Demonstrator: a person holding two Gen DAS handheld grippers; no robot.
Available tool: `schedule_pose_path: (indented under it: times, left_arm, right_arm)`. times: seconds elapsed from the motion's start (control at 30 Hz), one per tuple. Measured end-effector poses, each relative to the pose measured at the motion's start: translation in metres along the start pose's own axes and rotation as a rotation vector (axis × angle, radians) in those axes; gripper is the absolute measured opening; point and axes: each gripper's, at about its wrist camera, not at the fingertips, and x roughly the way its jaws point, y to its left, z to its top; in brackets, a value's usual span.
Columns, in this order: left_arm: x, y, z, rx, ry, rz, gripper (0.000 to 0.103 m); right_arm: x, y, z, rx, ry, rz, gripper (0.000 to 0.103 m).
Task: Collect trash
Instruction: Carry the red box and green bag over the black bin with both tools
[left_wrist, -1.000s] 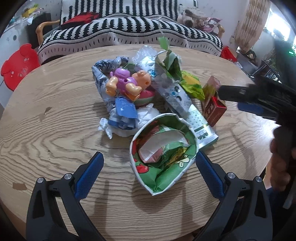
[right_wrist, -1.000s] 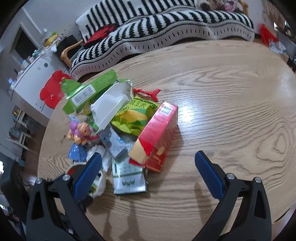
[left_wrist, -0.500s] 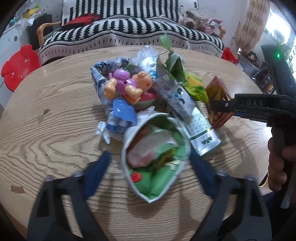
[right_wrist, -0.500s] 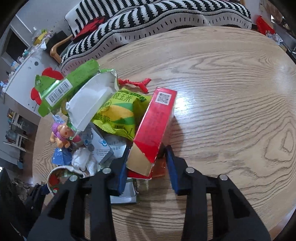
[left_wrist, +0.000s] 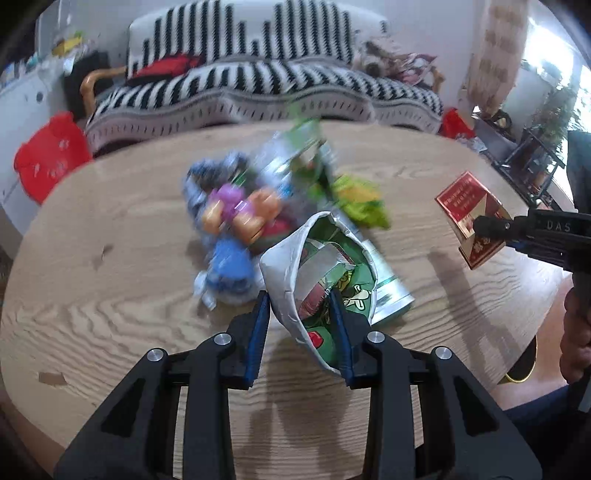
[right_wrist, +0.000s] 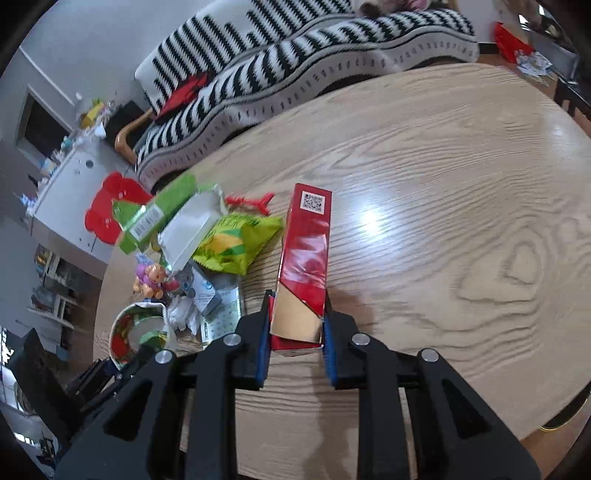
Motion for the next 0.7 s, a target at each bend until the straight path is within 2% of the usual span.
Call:
schedule_pose_path:
  times: [0.07,0.13,0.23,0.33,0.53,0.7]
  left_arm:
    - [-0.003,-0.015,0.005,0.018,-0.007,-0.030,0.032]
    - [-0.005,-0.039,0.011,0.042,-0.009,-0.094,0.032]
    - [-0.005,-0.085,0.016,0.106,-0.011,-0.158,0.032]
    - [-0.004,-0.139,0.018,0.169,-0.004,-0.254,0.032]
    - [0.007,-0.250,-0.003,0.313,0.025,-0.424,0.032]
    - [0.031,-0.333,-0.027,0.406,0.100,-0.551,0.032]
  right_arm:
    - [-0.017,-0.011,0.000,-0.001,-0.034,-0.016,0.023]
    - [-0.036,-0.028,-0.002,0.007,-0.073,-0.048,0.023]
    - [-0.067,-0.062,-0.004,0.047,-0.128,-0.093,0.023]
    - [-0.105,-0.101,-0.011,0.082,-0.208,-0.190,0.023]
    - [-0.171,-0.190,-0.041,0.220,-0.321,-0.340,0.023]
    - [-0.201,-0.275,-0.084,0.381,-0.315,-0.429,0.023]
